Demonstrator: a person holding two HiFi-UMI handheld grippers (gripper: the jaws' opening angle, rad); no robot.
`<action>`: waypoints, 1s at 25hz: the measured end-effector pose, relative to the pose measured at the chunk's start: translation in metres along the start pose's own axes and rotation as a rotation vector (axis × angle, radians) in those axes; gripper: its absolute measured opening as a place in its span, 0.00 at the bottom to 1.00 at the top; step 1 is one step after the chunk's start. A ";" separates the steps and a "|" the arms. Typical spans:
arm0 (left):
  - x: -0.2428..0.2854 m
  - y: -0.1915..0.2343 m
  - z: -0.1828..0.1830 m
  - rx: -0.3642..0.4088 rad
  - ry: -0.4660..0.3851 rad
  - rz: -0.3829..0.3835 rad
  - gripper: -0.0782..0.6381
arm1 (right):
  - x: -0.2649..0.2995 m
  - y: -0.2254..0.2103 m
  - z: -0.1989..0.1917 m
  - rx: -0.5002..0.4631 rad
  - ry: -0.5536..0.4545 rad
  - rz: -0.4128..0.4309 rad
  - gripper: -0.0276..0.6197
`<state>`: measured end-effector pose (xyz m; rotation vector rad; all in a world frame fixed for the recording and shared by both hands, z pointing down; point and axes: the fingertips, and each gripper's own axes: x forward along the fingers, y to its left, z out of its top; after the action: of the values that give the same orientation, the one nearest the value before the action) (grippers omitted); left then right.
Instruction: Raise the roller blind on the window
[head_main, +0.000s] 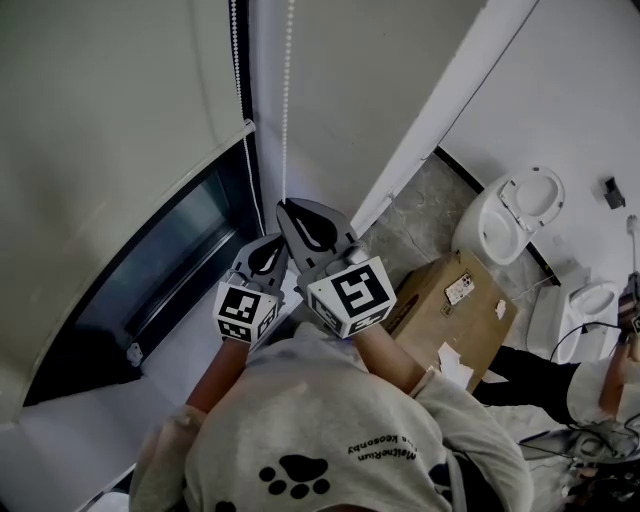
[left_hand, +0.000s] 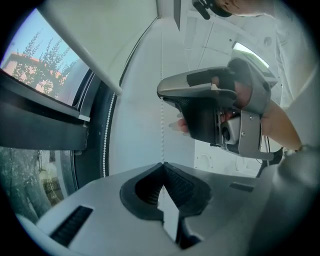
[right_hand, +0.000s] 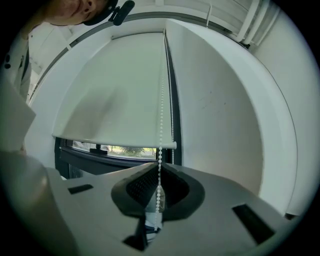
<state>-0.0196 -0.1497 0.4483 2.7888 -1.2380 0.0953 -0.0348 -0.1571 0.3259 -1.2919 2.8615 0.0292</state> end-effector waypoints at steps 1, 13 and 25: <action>0.000 0.000 -0.003 -0.012 0.005 0.000 0.12 | 0.000 0.001 -0.003 0.001 0.008 0.002 0.07; -0.005 0.003 -0.065 0.053 0.097 0.042 0.12 | -0.003 0.010 -0.063 0.003 0.083 0.031 0.07; -0.011 -0.003 -0.105 0.055 0.145 0.050 0.12 | -0.009 0.016 -0.106 -0.002 0.130 0.040 0.07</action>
<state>-0.0269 -0.1288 0.5518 2.7400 -1.2877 0.3336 -0.0400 -0.1418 0.4324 -1.2825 2.9965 -0.0538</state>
